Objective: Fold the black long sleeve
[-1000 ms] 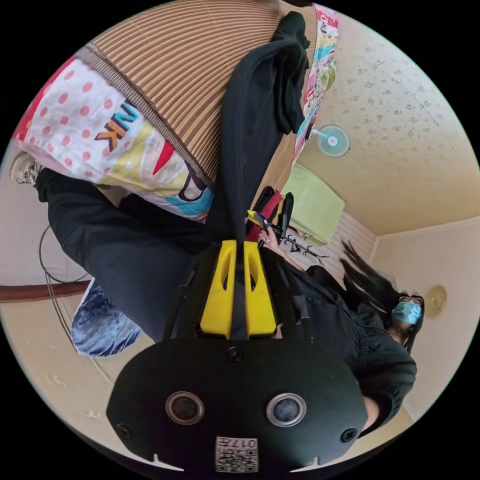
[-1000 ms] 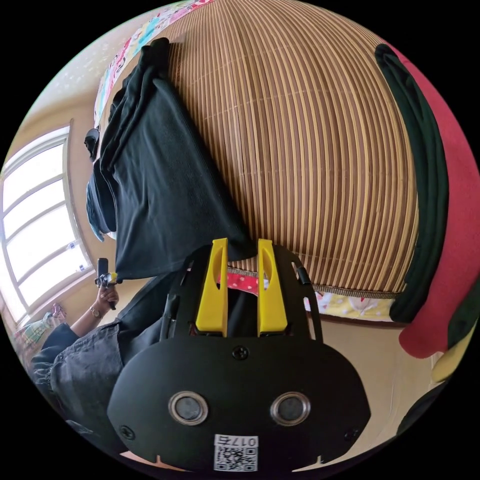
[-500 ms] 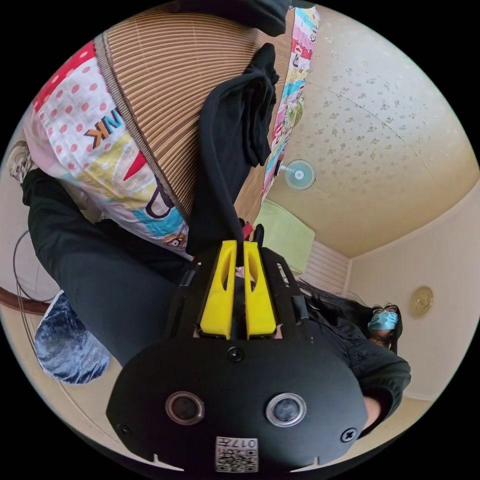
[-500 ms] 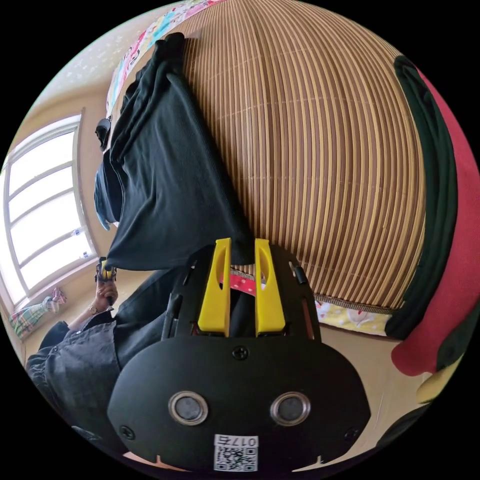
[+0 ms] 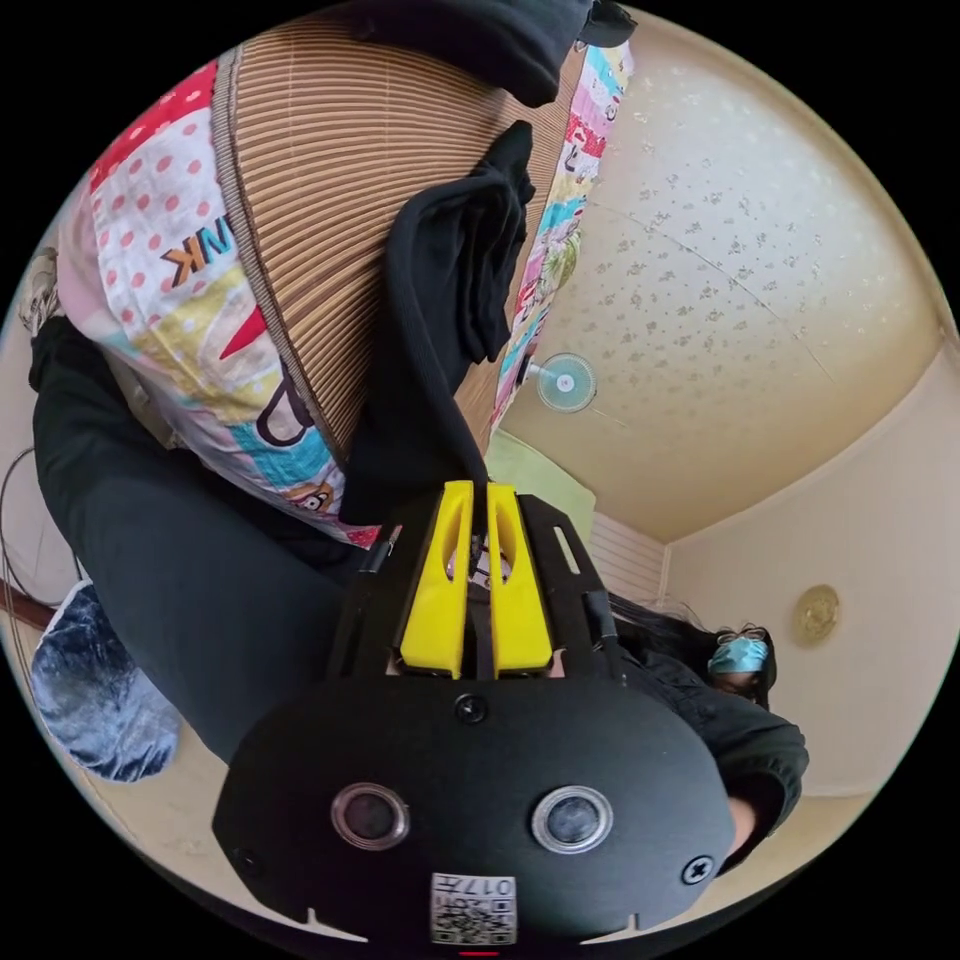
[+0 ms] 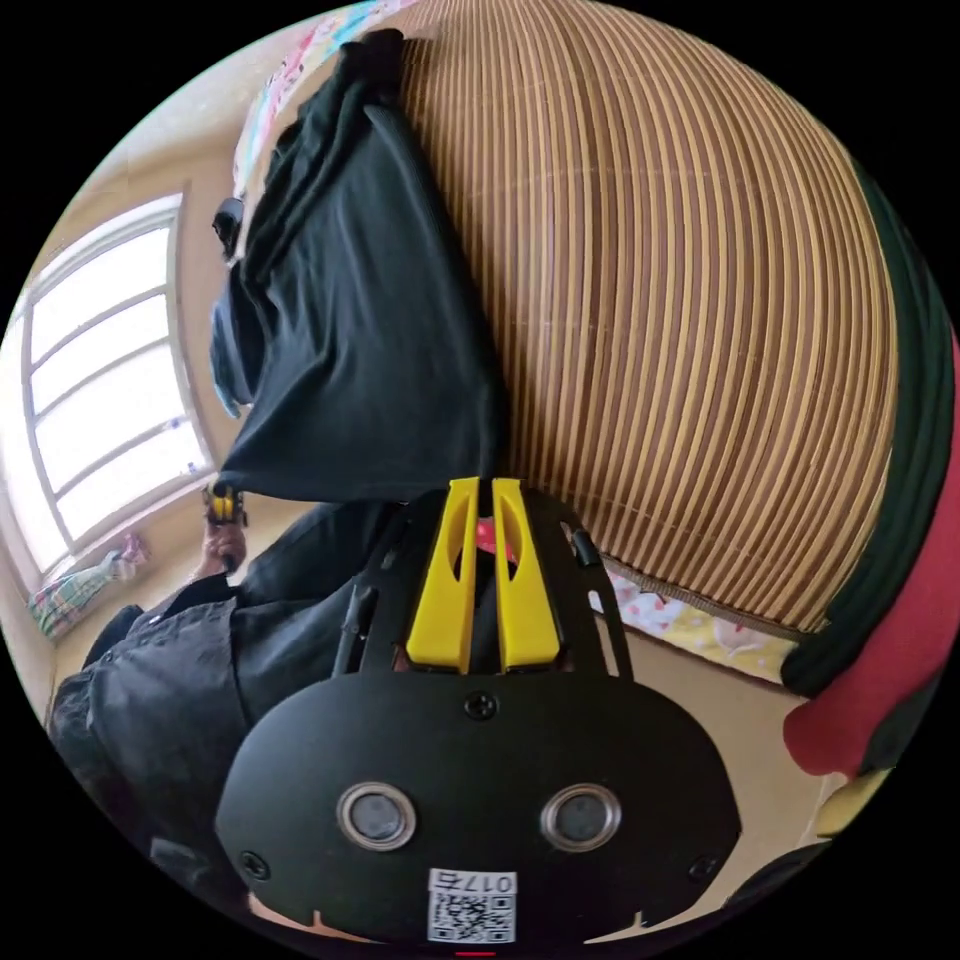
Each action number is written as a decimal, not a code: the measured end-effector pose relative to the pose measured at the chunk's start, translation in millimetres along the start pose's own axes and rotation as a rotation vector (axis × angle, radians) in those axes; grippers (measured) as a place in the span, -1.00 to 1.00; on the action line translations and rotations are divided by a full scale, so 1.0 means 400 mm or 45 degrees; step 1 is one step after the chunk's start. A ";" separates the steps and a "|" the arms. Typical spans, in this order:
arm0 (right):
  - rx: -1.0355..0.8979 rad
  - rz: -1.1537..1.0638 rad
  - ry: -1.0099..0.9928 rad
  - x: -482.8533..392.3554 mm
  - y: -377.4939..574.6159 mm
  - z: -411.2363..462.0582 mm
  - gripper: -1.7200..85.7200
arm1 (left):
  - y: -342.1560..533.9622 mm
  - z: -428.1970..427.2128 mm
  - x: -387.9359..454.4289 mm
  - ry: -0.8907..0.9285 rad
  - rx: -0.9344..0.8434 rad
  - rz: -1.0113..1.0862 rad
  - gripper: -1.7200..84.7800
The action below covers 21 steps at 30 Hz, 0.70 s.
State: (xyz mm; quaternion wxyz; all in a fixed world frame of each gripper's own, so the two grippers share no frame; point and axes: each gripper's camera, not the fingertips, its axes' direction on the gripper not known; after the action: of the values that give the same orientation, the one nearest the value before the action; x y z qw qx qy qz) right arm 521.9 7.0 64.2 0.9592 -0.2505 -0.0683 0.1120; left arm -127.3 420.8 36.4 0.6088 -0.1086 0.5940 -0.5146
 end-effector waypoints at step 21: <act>0.706 -0.156 -1.321 0.064 -0.082 -0.208 -0.91 | -0.102 -0.035 0.118 0.591 0.202 0.134 -0.89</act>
State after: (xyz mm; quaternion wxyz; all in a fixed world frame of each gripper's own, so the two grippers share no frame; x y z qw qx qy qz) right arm 568.2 -53.2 10.3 0.8348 0.1015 -0.5110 0.1780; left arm -170.3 373.4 34.2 0.4885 0.0917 0.6804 -0.5385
